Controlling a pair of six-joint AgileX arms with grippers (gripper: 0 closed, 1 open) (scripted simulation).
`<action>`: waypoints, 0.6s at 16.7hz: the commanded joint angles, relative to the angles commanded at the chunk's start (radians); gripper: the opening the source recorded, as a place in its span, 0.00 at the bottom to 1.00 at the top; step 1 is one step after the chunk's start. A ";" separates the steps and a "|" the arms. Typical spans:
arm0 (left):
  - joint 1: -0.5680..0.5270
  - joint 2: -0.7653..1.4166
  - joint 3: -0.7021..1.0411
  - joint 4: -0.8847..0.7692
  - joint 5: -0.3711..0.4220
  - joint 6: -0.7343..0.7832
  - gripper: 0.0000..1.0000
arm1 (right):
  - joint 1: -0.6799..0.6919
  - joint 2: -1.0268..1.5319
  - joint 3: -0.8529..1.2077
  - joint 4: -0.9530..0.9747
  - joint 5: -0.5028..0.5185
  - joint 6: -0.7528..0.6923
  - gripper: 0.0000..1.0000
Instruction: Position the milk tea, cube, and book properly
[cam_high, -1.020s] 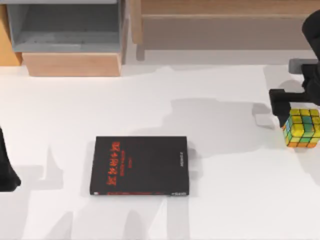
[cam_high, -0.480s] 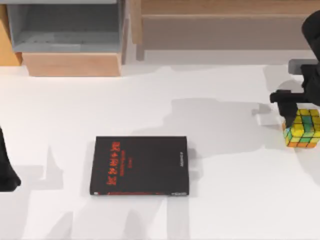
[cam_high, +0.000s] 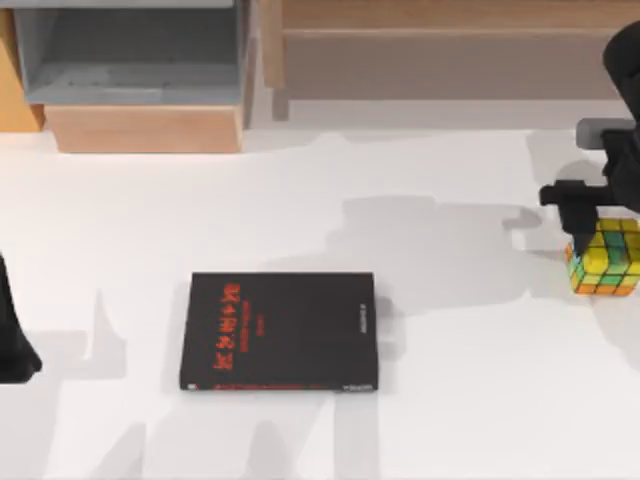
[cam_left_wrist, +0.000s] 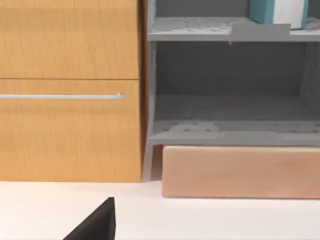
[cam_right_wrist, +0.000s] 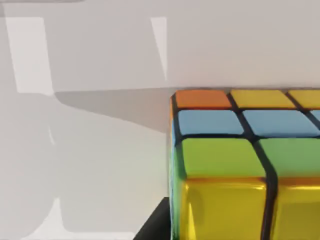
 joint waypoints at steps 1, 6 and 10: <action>0.000 0.000 0.000 0.000 0.000 0.000 1.00 | 0.000 0.000 0.000 0.000 0.000 0.000 0.00; 0.000 0.000 0.000 0.000 0.000 0.000 1.00 | 0.000 0.000 0.000 0.000 0.000 0.000 0.00; 0.000 0.000 0.000 0.000 0.000 0.000 1.00 | -0.002 -0.008 0.014 -0.018 0.001 0.001 0.00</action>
